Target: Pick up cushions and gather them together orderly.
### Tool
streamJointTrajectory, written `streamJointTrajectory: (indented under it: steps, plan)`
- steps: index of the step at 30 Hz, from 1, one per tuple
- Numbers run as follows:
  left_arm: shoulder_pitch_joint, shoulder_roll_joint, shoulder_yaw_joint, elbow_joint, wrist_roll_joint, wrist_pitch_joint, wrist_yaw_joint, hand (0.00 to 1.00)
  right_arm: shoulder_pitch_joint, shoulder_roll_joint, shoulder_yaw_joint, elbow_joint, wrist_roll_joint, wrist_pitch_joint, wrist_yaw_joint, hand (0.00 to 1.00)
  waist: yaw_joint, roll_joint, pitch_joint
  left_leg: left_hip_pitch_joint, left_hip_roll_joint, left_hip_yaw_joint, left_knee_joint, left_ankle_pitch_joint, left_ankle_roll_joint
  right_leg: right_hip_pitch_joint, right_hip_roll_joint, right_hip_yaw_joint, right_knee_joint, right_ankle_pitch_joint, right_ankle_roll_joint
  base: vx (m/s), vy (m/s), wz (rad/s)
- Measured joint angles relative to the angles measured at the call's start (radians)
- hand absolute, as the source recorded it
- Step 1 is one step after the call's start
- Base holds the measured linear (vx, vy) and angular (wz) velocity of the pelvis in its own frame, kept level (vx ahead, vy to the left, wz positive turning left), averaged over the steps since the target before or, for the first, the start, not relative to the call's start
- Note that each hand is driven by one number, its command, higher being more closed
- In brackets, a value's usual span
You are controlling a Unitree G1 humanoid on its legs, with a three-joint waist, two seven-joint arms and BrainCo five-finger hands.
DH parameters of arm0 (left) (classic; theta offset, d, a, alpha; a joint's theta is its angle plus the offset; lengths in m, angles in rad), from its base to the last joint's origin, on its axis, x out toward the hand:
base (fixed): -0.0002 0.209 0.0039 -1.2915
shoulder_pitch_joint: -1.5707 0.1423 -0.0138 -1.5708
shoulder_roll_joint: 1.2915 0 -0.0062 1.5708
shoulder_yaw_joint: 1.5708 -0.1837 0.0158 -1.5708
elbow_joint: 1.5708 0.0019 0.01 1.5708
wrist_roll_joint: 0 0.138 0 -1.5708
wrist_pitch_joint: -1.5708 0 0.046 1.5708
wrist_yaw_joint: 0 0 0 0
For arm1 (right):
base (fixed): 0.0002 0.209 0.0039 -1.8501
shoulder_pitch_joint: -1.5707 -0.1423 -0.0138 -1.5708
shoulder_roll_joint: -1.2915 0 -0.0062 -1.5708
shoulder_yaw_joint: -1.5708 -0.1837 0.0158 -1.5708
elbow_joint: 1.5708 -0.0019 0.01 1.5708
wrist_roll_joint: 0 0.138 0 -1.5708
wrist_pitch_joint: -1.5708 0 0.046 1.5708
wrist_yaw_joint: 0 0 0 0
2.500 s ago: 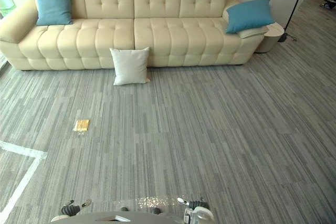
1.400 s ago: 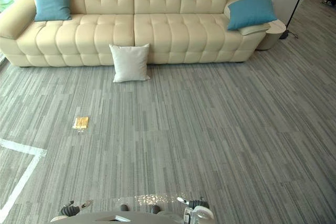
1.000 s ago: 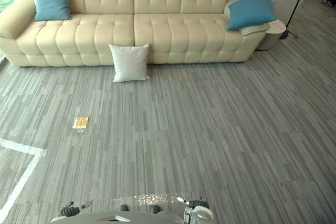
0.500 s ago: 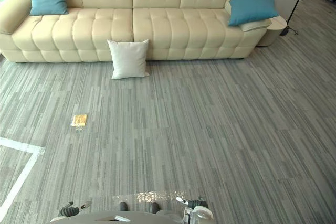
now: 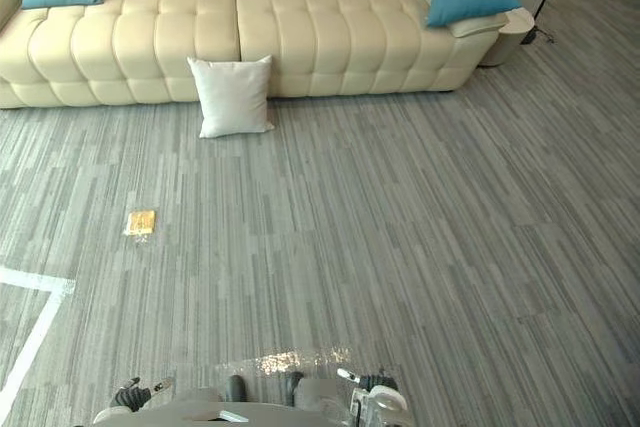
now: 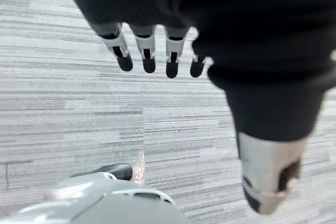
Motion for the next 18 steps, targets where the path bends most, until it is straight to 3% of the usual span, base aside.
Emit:
streamJointTrajectory:
  steps: [2,4,6,8,10,12,13,14,15,17,18]
  plan:
    - [0.001,0.001,0.024,-0.007,-0.001,0.001,0.001,0.0,0.011,0.004,0.001,-0.019,0.002,-0.006,0.0,0.0,0.009,-0.017,-0.001,0.023,0.0,-0.004,0.039,-0.041,-0.015,-0.081,-0.033,-0.021,0.18,-0.038,-0.012,0.25,0.076,-0.03]
    - [0.002,0.0,0.036,-0.012,-0.001,0.002,0.001,0.0,0.015,0.015,-0.001,-0.036,0.004,-0.006,-0.001,0.0,0.009,-0.022,0.0,0.054,0.002,-0.013,0.038,-0.062,-0.012,-0.123,-0.047,-0.051,0.227,-0.076,-0.007,0.3,0.042,0.04]
    - [-0.01,-0.006,0.038,-0.029,-0.002,0.003,0.001,0.0,0.01,0.012,-0.015,-0.034,0.008,-0.012,-0.001,0.0,-0.003,-0.019,0.003,0.106,0.006,-0.034,-0.001,-0.075,-0.014,-0.166,-0.038,-0.103,0.155,-0.117,-0.01,0.41,0.009,0.23]
    - [-0.038,-0.019,0.036,-0.034,-0.002,0.002,0.001,0.0,0.007,-0.001,-0.018,-0.035,0.01,-0.011,-0.001,0.0,-0.017,0.003,0.016,0.16,0.028,-0.053,-0.055,-0.076,-0.02,-0.197,0.003,-0.145,0.021,-0.108,-0.031,0.49,-0.032,0.42]
    - [-0.066,-0.037,0.003,-0.033,0.0,0.0,-0.001,0.0,0.011,-0.006,-0.016,-0.034,0.009,-0.009,-0.001,0.0,-0.045,0.025,0.033,0.215,0.059,-0.096,-0.103,-0.073,-0.055,-0.241,0.054,-0.147,-0.219,0.006,-0.044,0.62,-0.091,0.77]
    - [-0.076,-0.042,-0.023,-0.032,0.001,-0.001,-0.006,0.0,0.038,0.004,-0.003,-0.026,0.009,-0.001,-0.001,0.0,-0.06,-0.001,0.036,0.271,0.044,-0.143,-0.103,-0.098,-0.11,-0.24,0.054,-0.103,-0.42,0.158,-0.054,0.7,-0.173,0.78]
    - [-0.074,-0.051,-0.021,-0.028,0.003,-0.001,-0.006,0.0,0.053,0.008,-0.005,-0.025,0.01,0.0,0.0,0.0,-0.061,-0.004,0.038,0.3,0.043,-0.149,-0.101,-0.107,-0.125,-0.238,0.045,-0.091,-0.405,0.269,-0.109,0.66,-0.212,0.36]
    - [-0.085,-0.079,-0.017,-0.017,0.008,-0.001,-0.007,0.0,0.034,-0.003,-0.012,-0.027,0.009,0.003,-0.001,0.0,-0.059,0.03,0.043,0.313,0.079,-0.145,-0.087,-0.095,-0.148,-0.262,0.061,-0.11,-0.308,0.228,-0.138,0.61,-0.228,0.17]
    - [-0.093,-0.096,-0.01,-0.018,0.01,-0.003,-0.008,0.0,0.03,-0.005,-0.016,-0.035,0.008,0.0,0.0,0.0,-0.063,0.047,0.047,0.291,0.092,-0.139,-0.038,-0.051,-0.195,-0.273,0.061,-0.128,-0.249,0.174,-0.153,0.62,-0.243,0.05]
    - [-0.092,-0.115,0.025,-0.024,0.011,-0.002,-0.008,0.0,0.031,-0.006,-0.02,-0.036,0.009,-0.005,-0.001,0.0,-0.065,0.06,0.053,0.244,0.118,-0.137,0.118,0.025,-0.188,-0.235,0.08,-0.136,-0.217,0.1,-0.169,0.69,-0.31,0.12]
    - [-0.089,-0.118,0.049,-0.036,0.01,-0.002,-0.009,0.0,0.037,-0.006,-0.016,-0.039,0.009,-0.002,-0.002,0.0,-0.067,0.061,0.053,0.171,0.152,-0.142,0.343,0.124,-0.201,-0.158,0.101,-0.14,-0.241,0.052,-0.173,0.74,-0.321,0.14]
